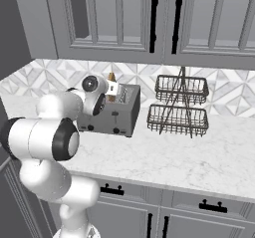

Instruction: Start the toaster. Once the lever pops up, take the bread to the plate on the dining counter.

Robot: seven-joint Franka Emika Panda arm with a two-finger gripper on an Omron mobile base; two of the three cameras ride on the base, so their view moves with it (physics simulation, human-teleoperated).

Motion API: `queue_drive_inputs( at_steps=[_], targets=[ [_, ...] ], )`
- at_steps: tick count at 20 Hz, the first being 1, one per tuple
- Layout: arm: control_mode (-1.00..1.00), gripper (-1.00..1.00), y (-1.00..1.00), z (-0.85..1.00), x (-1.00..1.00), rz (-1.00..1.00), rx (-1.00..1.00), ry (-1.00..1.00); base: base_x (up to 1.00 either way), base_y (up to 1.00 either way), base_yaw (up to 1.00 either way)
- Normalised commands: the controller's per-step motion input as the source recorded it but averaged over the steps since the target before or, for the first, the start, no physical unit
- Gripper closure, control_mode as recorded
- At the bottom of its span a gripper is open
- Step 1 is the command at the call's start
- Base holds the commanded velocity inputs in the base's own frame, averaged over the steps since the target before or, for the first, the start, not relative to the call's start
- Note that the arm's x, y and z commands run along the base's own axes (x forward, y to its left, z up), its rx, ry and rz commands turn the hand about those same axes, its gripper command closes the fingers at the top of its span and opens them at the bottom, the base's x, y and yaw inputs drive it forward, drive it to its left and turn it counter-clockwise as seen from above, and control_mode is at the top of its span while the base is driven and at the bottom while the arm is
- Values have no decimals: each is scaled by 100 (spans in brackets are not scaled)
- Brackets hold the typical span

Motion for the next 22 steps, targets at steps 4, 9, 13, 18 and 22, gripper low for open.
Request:
queue_drive_inputs(
  at_steps=[4,9,13,18,22],
  targets=[
    [-100,100,0,44,-42,0,4,-4,0,0,0],
    [-100,100,0,48,-36,0,3,1,0,0,0],
    [-100,100,0,42,-39,0,3,1,0,0,0],
    [-100,100,0,8,-49,0,0,3,0,0,0],
    [-100,100,0,5,-49,0,0,2,0,0,0]
  ],
)
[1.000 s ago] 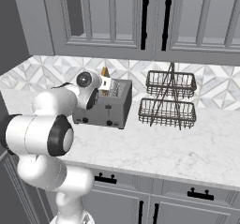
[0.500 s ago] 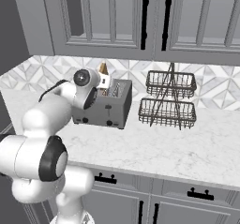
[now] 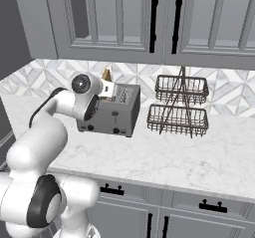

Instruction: Start the toaster. Once the lever pops up, take the bread to the plate on the dining counter.

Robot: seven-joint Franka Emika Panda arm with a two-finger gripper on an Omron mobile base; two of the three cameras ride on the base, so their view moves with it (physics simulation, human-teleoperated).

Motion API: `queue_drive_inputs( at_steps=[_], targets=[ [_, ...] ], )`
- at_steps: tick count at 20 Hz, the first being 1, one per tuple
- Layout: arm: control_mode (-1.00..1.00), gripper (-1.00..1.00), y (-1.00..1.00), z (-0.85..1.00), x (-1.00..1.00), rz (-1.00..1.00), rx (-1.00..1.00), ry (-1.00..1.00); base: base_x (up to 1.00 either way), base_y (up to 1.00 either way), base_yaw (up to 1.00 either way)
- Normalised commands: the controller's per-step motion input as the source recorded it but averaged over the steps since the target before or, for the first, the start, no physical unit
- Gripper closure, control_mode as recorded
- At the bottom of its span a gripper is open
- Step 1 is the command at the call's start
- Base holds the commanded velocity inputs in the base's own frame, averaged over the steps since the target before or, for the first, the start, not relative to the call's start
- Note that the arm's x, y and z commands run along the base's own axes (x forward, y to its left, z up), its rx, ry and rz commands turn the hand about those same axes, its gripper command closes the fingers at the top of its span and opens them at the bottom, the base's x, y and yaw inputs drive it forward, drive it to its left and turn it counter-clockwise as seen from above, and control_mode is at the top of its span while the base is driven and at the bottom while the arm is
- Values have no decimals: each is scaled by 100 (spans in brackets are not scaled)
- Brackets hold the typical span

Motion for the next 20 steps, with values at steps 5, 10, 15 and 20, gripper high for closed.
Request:
queue_drive_inputs(
  at_steps=[5,10,15,20],
  targets=[
    [-100,100,0,29,-62,0,0,14,0,0,0],
    [-100,100,0,19,-97,0,0,6,0,0,0],
    [-100,100,0,31,-100,0,0,0,0,0,0],
    [-100,100,0,36,-94,0,-10,1,0,0,0]
  ],
)
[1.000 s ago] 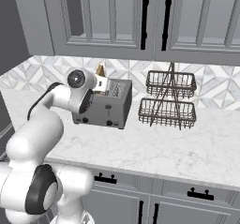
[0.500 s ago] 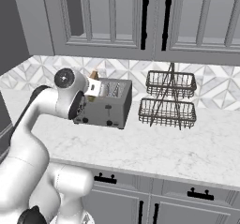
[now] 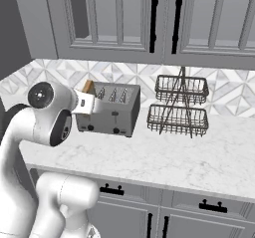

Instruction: Start the toaster. Once the lever pops up, take the bread to the plate on the dining counter.

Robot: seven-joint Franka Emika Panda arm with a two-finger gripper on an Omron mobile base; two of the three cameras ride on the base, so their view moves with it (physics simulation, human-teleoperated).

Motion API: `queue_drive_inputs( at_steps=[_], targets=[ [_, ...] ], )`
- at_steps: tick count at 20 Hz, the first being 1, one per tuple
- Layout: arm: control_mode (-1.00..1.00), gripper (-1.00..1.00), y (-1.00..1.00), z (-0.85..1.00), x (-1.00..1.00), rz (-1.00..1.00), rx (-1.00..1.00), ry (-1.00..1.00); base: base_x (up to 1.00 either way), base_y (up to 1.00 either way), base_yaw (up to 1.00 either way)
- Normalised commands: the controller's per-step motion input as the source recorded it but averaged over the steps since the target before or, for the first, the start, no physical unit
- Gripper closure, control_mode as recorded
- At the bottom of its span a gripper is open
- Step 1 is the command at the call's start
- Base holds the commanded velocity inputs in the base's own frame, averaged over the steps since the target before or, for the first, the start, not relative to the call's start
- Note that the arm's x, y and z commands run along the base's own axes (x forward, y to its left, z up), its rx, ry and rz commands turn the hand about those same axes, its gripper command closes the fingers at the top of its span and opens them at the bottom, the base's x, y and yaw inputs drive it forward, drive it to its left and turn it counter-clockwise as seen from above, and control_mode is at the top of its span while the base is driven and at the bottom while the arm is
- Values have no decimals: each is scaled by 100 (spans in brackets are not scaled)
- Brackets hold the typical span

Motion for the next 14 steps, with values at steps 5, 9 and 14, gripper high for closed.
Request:
queue_drive_inputs(
  at_steps=[5,9,14],
  targets=[
    [-100,100,1,-1,-60,0,-16,3,0,0,0],
    [-100,100,0,-3,-6,0,0,0,0,0,0],
    [-100,100,0,0,0,0,0,0,0,0,0]
  ],
)
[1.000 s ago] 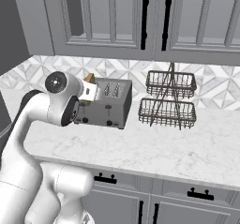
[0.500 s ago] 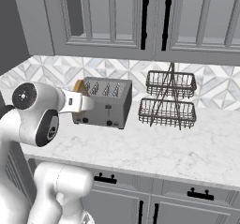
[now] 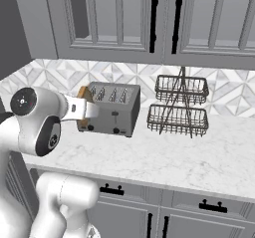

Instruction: Start the toaster. Once the lever pops up, take the bread to the plate on the dining counter.

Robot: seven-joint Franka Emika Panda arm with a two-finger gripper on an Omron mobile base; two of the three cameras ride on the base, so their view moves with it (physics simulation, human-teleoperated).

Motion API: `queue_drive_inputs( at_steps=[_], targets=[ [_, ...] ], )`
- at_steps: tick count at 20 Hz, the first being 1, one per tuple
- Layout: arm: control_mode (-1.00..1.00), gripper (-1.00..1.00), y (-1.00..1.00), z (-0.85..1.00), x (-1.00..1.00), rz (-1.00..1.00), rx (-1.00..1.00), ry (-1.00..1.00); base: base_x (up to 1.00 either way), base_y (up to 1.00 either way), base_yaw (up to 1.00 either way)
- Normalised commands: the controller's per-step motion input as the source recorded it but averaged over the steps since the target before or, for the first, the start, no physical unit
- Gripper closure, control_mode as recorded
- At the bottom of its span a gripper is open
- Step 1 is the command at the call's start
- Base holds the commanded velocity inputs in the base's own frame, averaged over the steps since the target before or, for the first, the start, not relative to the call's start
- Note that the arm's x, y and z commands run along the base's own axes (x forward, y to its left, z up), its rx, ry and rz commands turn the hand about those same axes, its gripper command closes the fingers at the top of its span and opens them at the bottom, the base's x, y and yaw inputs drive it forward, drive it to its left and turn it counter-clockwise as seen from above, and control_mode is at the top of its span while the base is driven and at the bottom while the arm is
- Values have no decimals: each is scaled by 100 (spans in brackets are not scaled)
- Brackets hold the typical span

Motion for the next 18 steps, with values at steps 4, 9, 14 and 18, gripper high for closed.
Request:
queue_drive_inputs(
  at_steps=[4,9,14,18],
  targets=[
    [100,100,-1,0,-7,0,0,-2,-1,-10,-1],
    [100,100,0,0,0,0,0,0,-43,-69,-37],
    [100,100,0,0,0,0,0,0,-22,-86,-52],
    [100,100,0,0,0,0,0,0,17,-69,-75]
  ],
)
